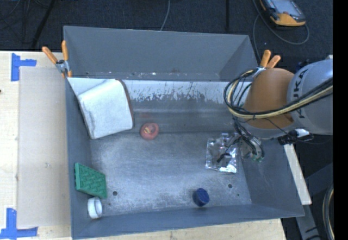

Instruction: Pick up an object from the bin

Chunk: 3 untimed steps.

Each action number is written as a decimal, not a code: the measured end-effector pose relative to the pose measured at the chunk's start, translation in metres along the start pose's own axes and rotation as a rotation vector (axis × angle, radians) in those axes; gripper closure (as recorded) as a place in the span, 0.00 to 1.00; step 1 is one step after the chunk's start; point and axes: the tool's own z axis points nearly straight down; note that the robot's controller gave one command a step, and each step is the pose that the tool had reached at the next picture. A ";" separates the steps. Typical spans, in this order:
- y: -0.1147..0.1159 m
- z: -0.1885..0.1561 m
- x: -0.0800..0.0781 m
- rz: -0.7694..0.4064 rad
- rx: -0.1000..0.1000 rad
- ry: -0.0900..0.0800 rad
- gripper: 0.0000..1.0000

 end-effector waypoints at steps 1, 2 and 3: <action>-0.016 -0.135 0.017 -0.013 0.002 -0.008 1.00; -0.016 -0.130 0.018 -0.014 0.000 0.000 0.00; -0.025 0.005 0.007 -0.153 -0.002 0.007 0.00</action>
Offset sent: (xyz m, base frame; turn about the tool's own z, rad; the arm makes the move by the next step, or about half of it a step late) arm -0.0195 -0.0154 0.1301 -0.0160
